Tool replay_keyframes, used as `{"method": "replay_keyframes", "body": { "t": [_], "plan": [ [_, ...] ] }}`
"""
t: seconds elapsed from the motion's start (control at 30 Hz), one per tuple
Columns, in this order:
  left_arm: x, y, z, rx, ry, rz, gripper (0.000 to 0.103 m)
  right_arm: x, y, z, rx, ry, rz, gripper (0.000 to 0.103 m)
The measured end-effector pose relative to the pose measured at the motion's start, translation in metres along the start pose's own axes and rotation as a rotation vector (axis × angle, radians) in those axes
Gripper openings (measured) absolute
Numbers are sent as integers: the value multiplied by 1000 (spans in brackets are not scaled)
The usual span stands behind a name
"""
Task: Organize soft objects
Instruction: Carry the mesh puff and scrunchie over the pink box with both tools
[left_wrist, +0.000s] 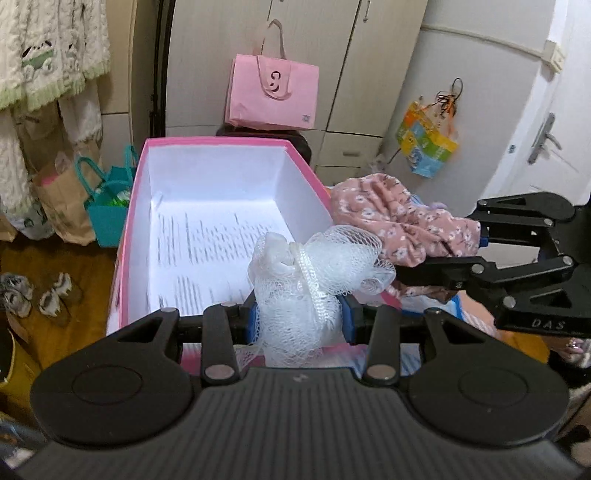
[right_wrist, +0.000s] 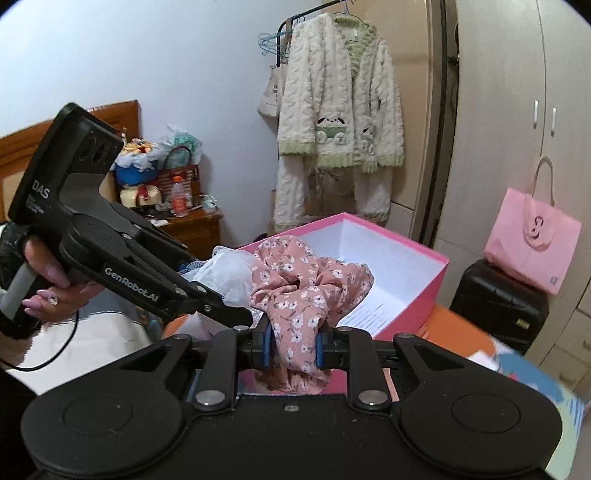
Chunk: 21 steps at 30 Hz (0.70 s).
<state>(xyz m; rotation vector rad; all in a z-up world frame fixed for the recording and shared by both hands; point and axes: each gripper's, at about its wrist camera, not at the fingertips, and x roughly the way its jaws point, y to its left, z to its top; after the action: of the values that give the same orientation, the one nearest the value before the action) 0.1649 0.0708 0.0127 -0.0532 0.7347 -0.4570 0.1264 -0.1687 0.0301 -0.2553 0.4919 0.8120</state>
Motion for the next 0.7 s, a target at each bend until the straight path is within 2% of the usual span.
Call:
{"method": "replay_keyframes", "body": {
  "t": [0.27,0.37,0.47,0.7],
  "plan": [
    [64,28,45,42,81,72,40,71,-34,30,-44,99,-48,25],
    [90,38,54,39,128,105,41,100,-49,34,-102,138,-113,28],
    [116,44,63,41,176,133,41,127,-61,37,-113,198,-93,27],
    [129,58,64,-12,271,101,42,161,-76,40,-109,278,-58,28]
  ]
}}
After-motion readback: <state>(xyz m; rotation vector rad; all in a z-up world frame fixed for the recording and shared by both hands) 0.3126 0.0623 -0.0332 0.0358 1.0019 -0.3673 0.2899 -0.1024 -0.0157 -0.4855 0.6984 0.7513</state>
